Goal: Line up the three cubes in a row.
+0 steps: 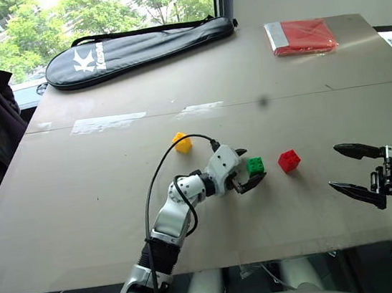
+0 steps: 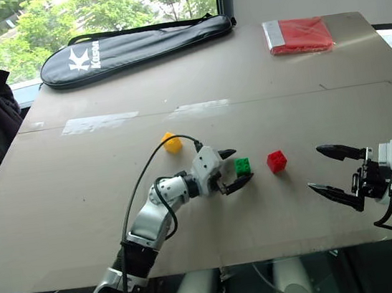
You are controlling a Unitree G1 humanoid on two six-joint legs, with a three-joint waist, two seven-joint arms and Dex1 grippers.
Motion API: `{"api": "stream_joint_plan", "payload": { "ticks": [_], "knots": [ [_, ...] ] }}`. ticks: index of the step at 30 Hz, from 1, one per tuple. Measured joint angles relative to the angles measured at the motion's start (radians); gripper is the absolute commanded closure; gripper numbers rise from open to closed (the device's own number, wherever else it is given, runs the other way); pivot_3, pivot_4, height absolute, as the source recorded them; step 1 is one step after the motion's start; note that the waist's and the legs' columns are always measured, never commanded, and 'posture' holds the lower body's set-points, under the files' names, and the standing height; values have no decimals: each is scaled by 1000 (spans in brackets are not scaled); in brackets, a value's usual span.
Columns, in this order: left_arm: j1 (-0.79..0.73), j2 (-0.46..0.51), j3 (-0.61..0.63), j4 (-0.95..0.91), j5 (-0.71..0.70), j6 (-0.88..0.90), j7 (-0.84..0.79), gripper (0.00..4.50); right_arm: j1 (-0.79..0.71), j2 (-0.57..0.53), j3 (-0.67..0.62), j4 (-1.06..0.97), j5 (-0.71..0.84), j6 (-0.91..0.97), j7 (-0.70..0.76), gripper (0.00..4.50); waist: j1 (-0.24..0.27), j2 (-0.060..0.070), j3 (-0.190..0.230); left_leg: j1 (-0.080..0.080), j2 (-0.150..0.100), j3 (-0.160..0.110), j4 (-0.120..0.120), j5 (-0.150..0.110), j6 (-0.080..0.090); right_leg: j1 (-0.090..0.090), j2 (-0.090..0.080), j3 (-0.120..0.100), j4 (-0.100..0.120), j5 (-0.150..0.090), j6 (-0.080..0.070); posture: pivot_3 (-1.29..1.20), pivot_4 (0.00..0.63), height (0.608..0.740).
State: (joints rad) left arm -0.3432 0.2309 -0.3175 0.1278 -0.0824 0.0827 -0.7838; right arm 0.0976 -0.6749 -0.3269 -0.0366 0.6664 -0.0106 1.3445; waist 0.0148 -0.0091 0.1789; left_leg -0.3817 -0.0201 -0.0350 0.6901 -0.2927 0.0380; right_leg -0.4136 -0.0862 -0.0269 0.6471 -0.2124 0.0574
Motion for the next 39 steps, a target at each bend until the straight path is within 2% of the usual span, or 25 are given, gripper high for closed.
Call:
{"api": "stream_joint_plan", "payload": {
  "ticks": [5, 13, 18, 21, 25, 28, 34, 39],
  "knots": [
    [9, 17, 2, -9, -20, -3, -37, 119, 3, 0, 3, -2, -6, 0, -4, 0, -1, 0, 0, 0, 0, 0, 0, 0, 0, 0, 0, 0, 0, 0, 0, 0, 150, 694],
    [89, 120, 48, -130, -104, 30, -120, 119, 2, 23, 42, -7, -39, 4, -34, 0, -1, 0, 0, 0, 1, 0, 0, 0, 0, 0, 0, 0, 0, 0, 0, 0, 150, 694],
    [238, 224, 142, -313, -201, 77, -154, 119, 15, 56, 65, -24, -49, 4, -57, 0, -1, 0, 0, -1, 2, 0, -1, 0, 0, -1, -3, 1, -1, 0, 0, 0, 150, 694],
    [314, 240, 218, -361, -243, 88, -128, 119, 24, 61, 68, -29, -49, 4, -64, 0, 1, 0, 0, -1, 2, 0, 0, 0, 0, -1, -3, 1, -1, 0, 0, 0, 150, 694],
    [386, 207, 354, -381, -255, 87, 9, 119, 37, 68, 67, -30, -46, 3, -68, 0, 2, 0, 0, -1, 2, 0, 0, 0, 0, -1, -3, 0, -1, 0, 0, 0, 150, 694],
    [373, 163, 401, -347, -214, 76, 141, 119, 37, 75, 67, -31, -41, 4, -74, 0, 3, 0, 0, 0, 1, 0, 0, 0, 0, 0, -1, 0, -1, 0, 0, 0, 150, 694],
    [269, 78, 394, -192, -95, 55, 329, 119, 6, 84, 65, -32, -35, 8, -114, 0, 2, 0, 0, -1, 0, 0, 0, 0, 0, 0, 0, 0, -1, 0, 0, 0, 150, 694],
    [198, 40, 357, -120, -36, 2, 390, 119, 1, 92, 63, -60, -19, 18, -156, 0, 2, 0, 0, -1, 0, -1, 0, 0, 0, 0, 0, -1, -1, 0, 0, 0, 150, 694]
  ]
}}
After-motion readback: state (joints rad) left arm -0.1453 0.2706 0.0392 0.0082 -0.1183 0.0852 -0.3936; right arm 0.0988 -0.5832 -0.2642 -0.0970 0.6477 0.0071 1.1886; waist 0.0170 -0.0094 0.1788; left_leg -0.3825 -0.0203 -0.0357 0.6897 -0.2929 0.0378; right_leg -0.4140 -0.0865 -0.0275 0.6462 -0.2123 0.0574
